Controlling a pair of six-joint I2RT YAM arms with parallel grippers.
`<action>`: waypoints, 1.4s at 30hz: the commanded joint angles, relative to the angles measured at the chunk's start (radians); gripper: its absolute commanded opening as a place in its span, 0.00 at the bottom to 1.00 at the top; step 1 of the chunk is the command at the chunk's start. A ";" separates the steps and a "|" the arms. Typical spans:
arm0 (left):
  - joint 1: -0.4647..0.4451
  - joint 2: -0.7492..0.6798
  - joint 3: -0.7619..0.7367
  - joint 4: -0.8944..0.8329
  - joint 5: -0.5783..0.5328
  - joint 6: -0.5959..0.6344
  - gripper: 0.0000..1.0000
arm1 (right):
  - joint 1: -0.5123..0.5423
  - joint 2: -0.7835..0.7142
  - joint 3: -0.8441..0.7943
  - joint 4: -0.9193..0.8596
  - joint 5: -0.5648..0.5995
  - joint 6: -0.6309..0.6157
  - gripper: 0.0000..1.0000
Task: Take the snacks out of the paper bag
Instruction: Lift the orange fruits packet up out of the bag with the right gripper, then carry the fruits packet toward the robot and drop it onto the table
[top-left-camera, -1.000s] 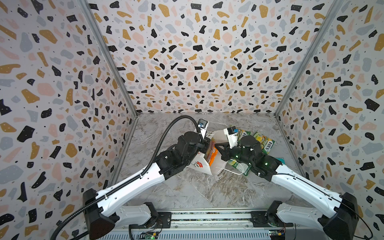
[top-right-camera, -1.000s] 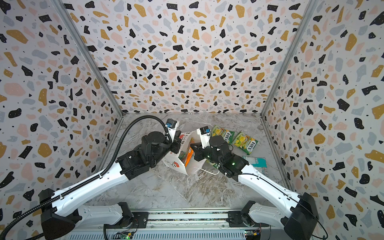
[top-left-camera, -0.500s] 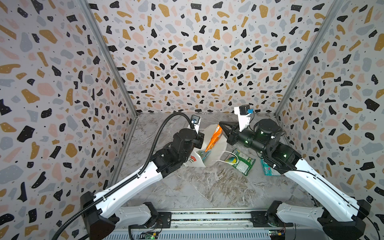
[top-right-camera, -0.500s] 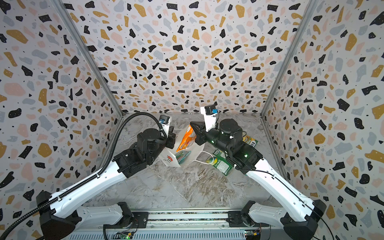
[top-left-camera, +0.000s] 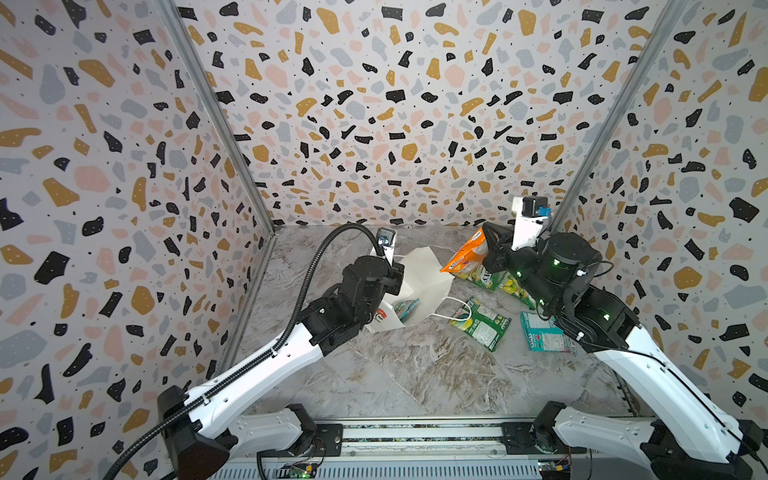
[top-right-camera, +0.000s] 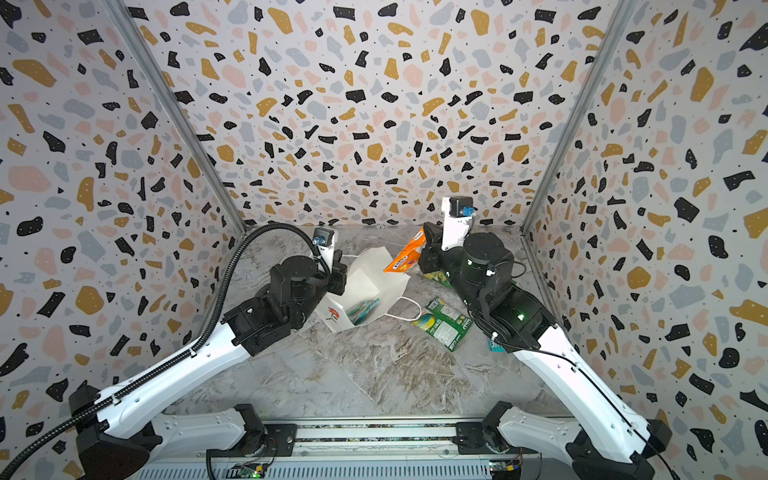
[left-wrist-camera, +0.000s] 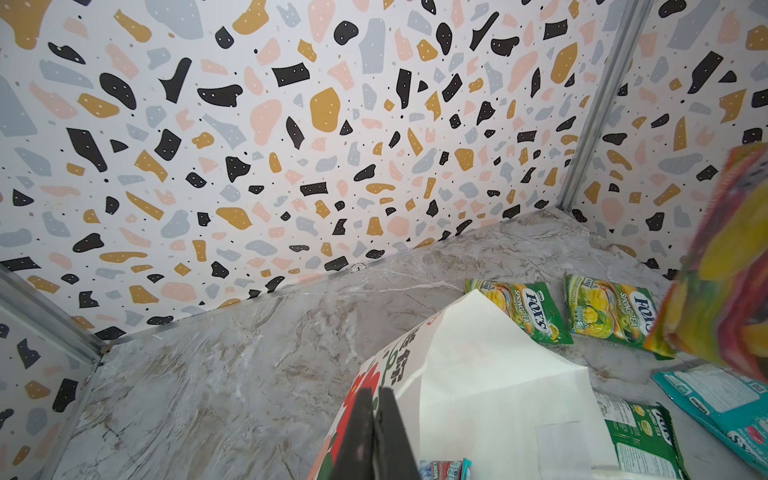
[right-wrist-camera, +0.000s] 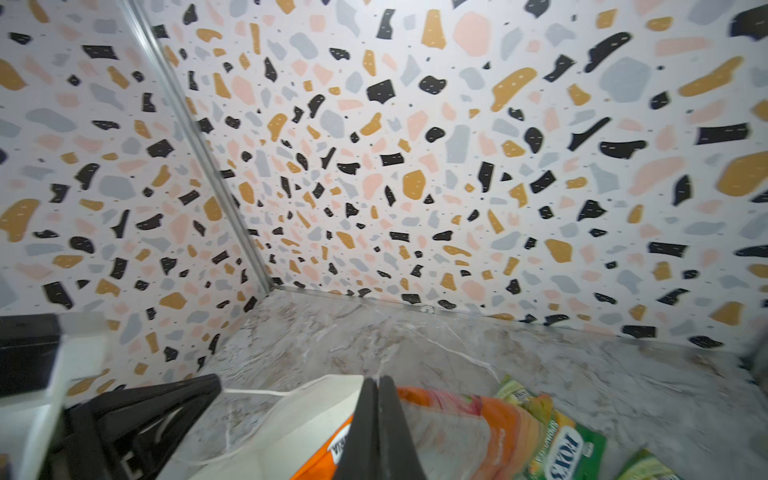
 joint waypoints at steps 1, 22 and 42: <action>0.005 -0.017 -0.012 0.033 0.003 0.008 0.00 | -0.049 -0.063 -0.028 -0.097 0.108 0.035 0.00; 0.006 -0.014 -0.015 0.037 0.022 -0.001 0.00 | -0.109 -0.272 -0.460 -0.296 -0.266 0.210 0.00; 0.005 -0.015 -0.013 0.037 0.026 -0.003 0.00 | -0.103 -0.224 -0.791 0.192 -0.928 0.323 0.00</action>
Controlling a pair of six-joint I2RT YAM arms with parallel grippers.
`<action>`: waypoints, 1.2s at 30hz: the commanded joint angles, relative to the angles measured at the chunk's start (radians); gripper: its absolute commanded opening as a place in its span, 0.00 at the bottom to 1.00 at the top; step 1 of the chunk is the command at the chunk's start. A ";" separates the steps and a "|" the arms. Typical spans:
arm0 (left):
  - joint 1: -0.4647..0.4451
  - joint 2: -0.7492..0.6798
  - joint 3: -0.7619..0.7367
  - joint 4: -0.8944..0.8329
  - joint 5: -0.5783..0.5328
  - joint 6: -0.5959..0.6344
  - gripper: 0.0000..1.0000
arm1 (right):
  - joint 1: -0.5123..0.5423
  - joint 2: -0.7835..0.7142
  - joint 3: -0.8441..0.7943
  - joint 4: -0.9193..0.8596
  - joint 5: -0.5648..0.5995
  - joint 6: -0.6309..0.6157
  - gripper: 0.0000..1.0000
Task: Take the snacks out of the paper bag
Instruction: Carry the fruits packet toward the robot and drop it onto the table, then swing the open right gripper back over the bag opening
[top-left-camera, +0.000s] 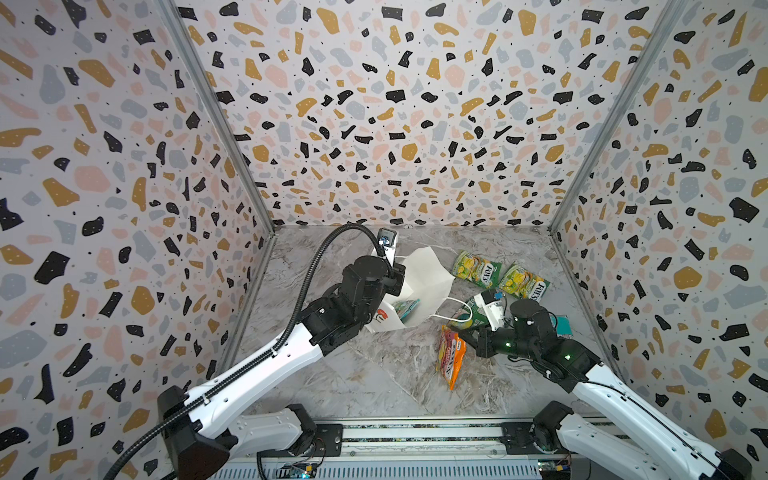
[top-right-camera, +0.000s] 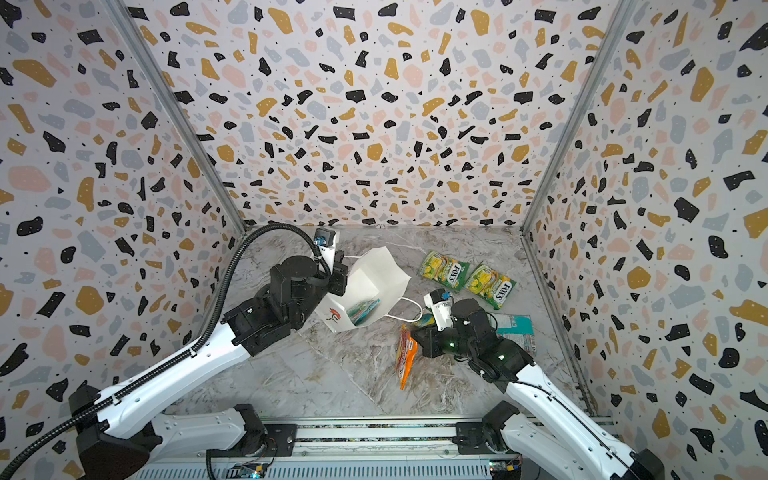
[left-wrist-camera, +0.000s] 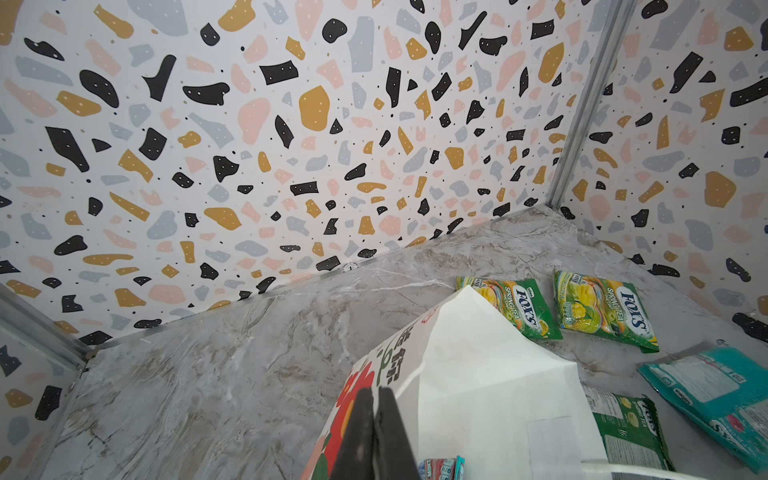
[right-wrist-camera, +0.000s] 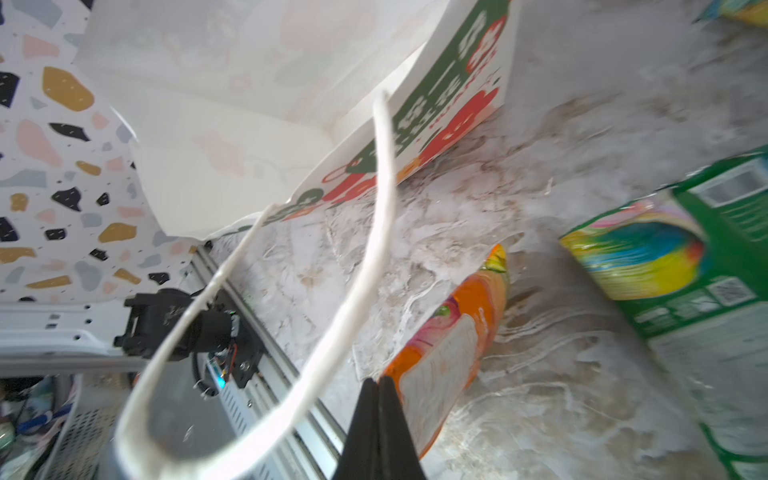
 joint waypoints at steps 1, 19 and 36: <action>0.005 -0.015 -0.012 0.037 -0.002 -0.002 0.00 | 0.007 0.010 -0.024 0.160 -0.115 0.036 0.00; 0.004 -0.009 -0.013 0.036 0.005 -0.004 0.00 | 0.050 0.054 -0.027 -0.213 0.371 0.007 0.07; 0.004 -0.011 -0.016 0.043 0.040 -0.005 0.00 | 0.117 0.011 0.087 -0.241 0.733 0.030 0.52</action>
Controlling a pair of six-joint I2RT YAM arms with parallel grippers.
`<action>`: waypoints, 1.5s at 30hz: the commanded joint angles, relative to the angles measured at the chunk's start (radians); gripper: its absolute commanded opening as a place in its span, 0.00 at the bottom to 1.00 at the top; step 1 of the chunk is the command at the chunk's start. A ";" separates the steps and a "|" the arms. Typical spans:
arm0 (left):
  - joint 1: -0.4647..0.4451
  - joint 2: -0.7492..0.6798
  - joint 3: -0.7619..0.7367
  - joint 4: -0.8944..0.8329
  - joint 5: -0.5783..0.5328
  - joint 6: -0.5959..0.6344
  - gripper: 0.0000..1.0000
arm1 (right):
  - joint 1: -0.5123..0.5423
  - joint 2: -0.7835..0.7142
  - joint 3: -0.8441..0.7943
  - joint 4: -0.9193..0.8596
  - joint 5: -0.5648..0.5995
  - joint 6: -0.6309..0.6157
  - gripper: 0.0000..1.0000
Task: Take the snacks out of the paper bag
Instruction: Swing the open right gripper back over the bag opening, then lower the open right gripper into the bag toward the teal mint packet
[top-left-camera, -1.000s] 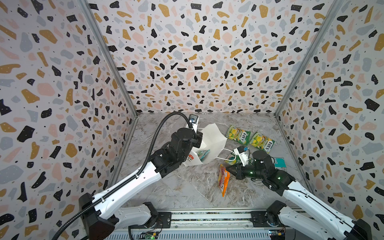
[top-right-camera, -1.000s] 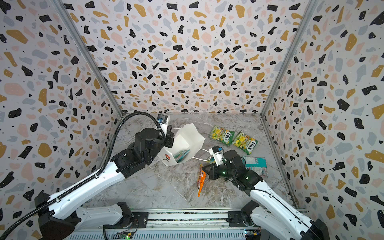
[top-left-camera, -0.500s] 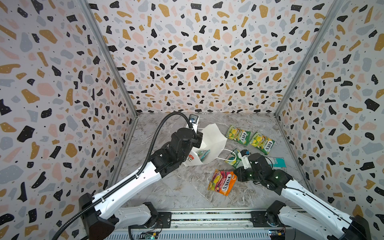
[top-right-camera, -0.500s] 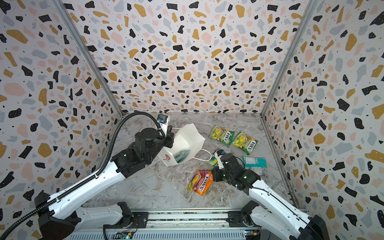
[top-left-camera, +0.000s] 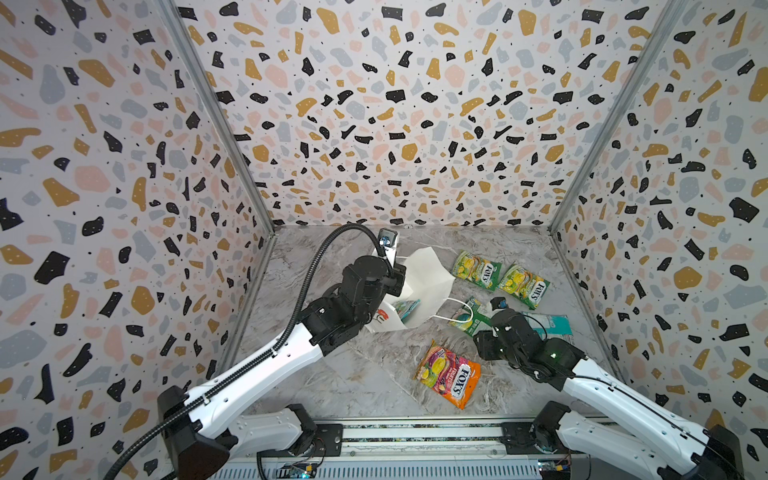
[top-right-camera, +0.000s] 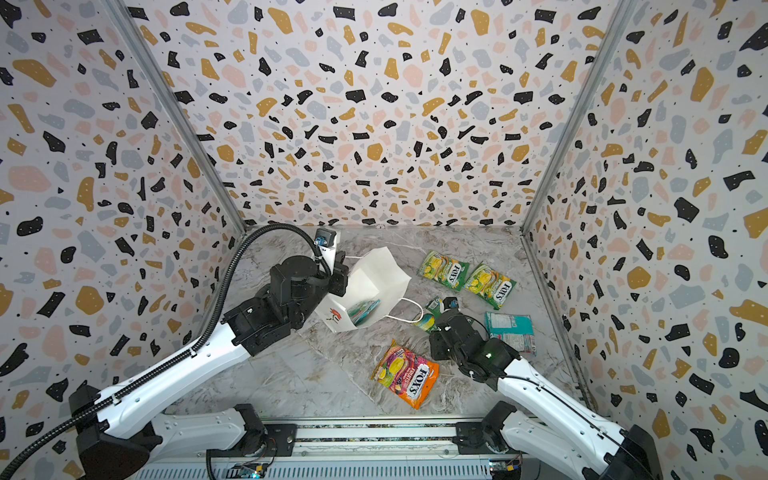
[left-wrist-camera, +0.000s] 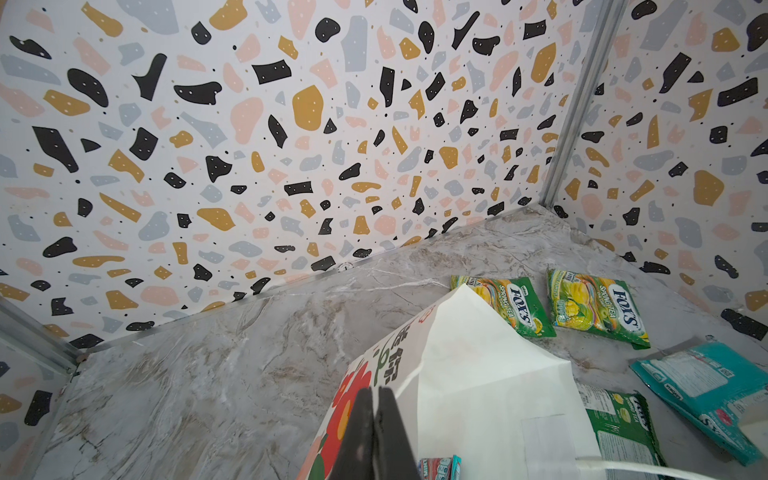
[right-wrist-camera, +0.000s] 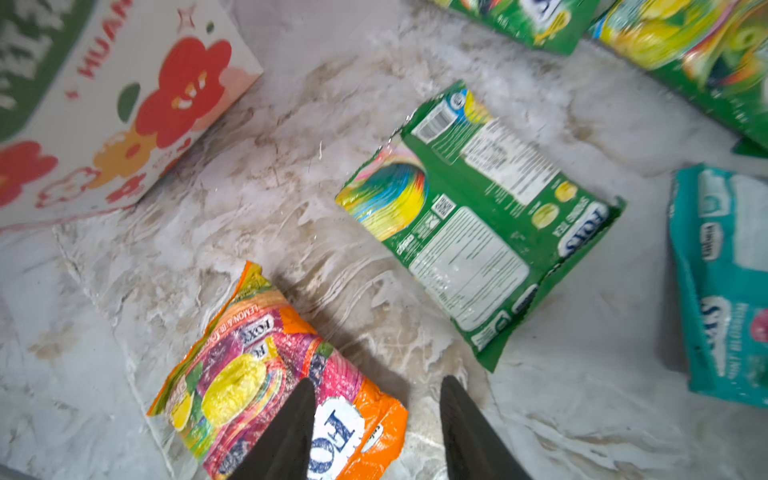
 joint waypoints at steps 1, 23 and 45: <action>0.004 -0.012 -0.019 0.045 0.025 -0.005 0.00 | 0.004 -0.042 0.064 0.020 0.085 -0.024 0.51; 0.004 -0.014 -0.029 0.075 0.218 -0.019 0.00 | 0.004 0.098 0.247 0.392 -0.275 -0.252 0.52; 0.004 -0.023 -0.032 0.074 0.196 -0.006 0.00 | 0.024 0.508 0.198 0.567 -0.523 -0.174 0.52</action>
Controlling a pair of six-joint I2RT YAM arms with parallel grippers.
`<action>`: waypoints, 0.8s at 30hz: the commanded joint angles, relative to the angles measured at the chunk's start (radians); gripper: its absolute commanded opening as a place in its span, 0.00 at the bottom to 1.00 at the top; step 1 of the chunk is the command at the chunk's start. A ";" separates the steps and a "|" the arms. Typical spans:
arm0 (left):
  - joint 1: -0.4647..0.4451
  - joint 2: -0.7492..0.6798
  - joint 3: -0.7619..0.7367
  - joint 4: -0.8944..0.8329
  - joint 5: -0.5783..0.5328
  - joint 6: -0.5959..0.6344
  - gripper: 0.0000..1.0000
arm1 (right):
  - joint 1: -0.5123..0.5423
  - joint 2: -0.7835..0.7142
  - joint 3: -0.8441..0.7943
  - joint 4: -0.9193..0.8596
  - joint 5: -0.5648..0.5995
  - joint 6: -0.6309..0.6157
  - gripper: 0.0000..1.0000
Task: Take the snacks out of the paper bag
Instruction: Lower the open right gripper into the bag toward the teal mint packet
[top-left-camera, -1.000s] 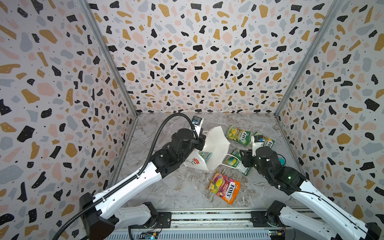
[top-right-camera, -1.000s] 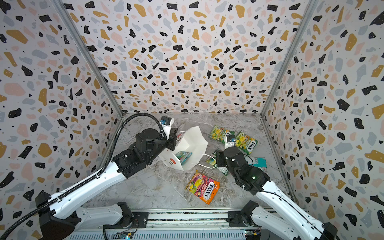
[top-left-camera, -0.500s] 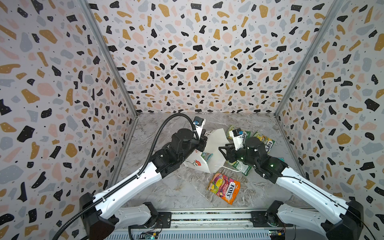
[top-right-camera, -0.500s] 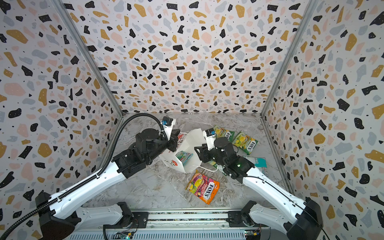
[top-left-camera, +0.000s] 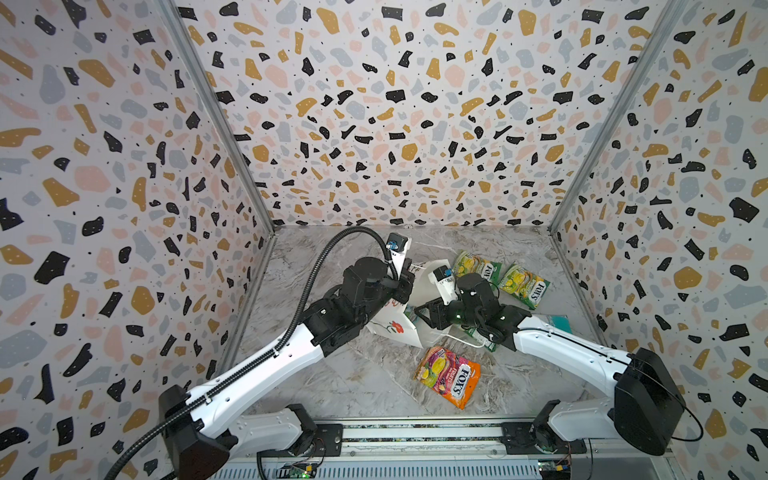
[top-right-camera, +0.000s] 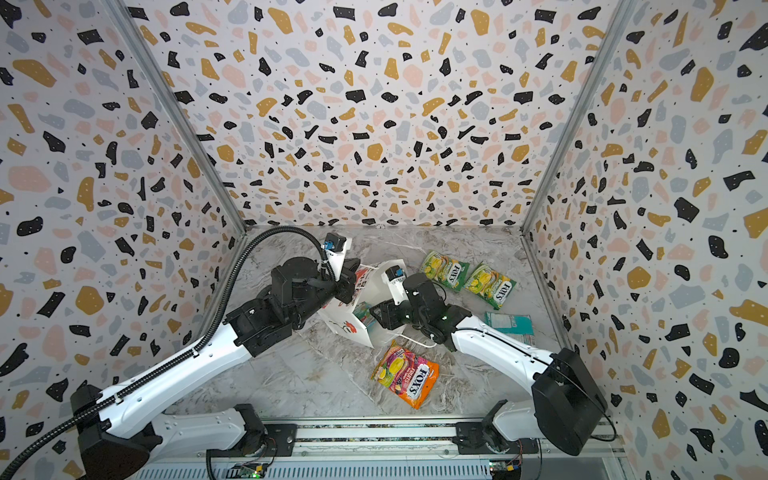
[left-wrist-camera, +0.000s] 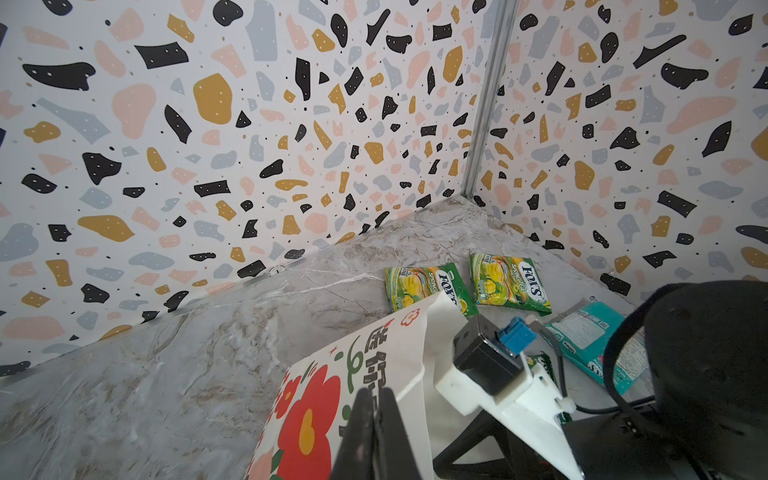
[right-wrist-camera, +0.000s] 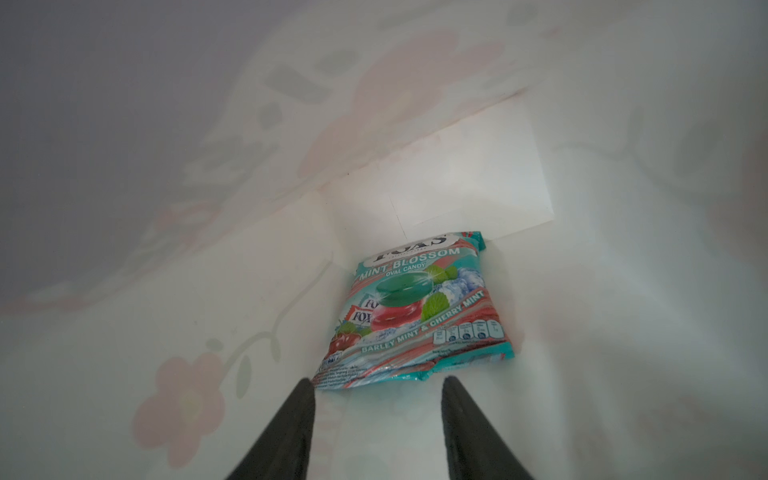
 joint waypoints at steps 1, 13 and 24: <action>0.004 -0.024 -0.012 0.049 -0.019 0.009 0.00 | 0.013 0.018 -0.014 0.002 -0.009 0.009 0.51; 0.004 -0.024 -0.015 0.052 0.014 0.010 0.00 | 0.043 0.138 0.006 -0.017 0.056 0.055 0.51; 0.004 -0.008 -0.004 0.044 0.066 0.018 0.00 | 0.049 0.268 0.089 0.050 0.131 0.230 0.62</action>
